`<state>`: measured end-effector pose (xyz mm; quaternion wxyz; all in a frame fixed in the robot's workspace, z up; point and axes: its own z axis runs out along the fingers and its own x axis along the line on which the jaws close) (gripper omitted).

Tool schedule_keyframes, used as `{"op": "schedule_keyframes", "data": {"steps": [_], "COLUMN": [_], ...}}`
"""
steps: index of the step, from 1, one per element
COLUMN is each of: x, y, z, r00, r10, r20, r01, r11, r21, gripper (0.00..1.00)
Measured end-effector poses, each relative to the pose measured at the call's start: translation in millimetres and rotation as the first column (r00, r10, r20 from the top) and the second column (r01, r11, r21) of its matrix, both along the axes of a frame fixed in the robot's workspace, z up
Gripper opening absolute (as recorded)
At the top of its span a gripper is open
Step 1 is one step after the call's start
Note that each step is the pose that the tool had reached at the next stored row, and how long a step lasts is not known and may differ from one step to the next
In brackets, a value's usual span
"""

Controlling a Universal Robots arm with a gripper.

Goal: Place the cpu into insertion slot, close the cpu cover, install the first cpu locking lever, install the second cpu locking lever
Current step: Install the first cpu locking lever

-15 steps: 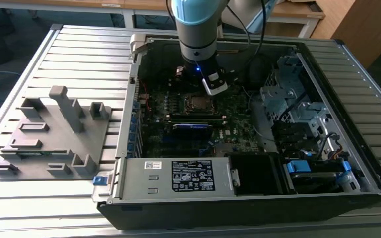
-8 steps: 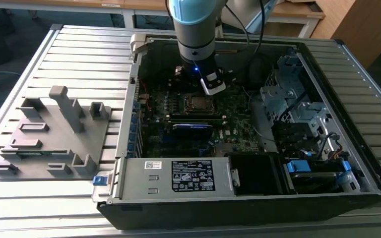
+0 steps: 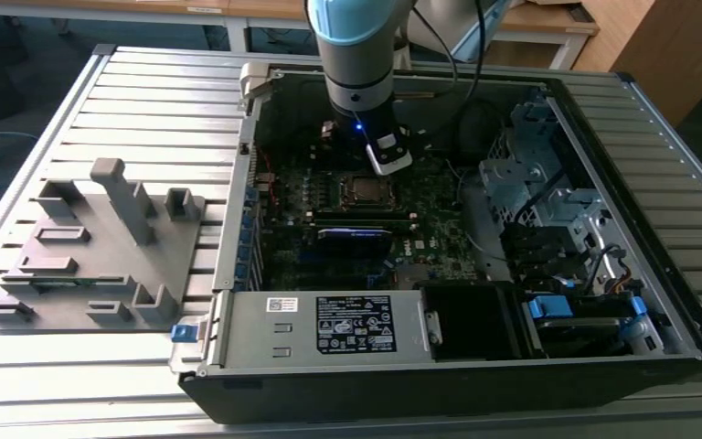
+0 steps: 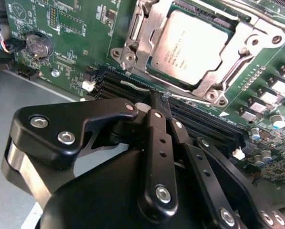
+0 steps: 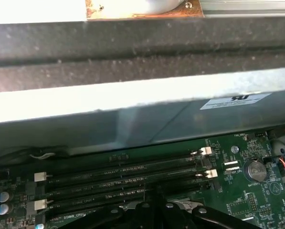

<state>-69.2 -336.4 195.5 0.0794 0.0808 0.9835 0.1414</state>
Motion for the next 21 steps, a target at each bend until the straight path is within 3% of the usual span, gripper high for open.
{"op": "schedule_keyframes", "data": {"steps": [2, 6, 21], "x": [1.2, 2.3, 2.4], "y": [0.0, 0.0, 0.6], "z": [-0.1, -0.6, 0.1], "r00": [1.0000, 0.9999, 0.9997], "r10": [-0.005, -0.010, -0.026], "r20": [0.0000, 0.0000, 0.0001], "r01": [0.005, 0.010, 0.026], "r11": [1.0000, 0.9998, 0.9995], "r21": [-0.0087, -0.0158, -0.0196], "gripper": [0.10, 0.10, 0.10]}}
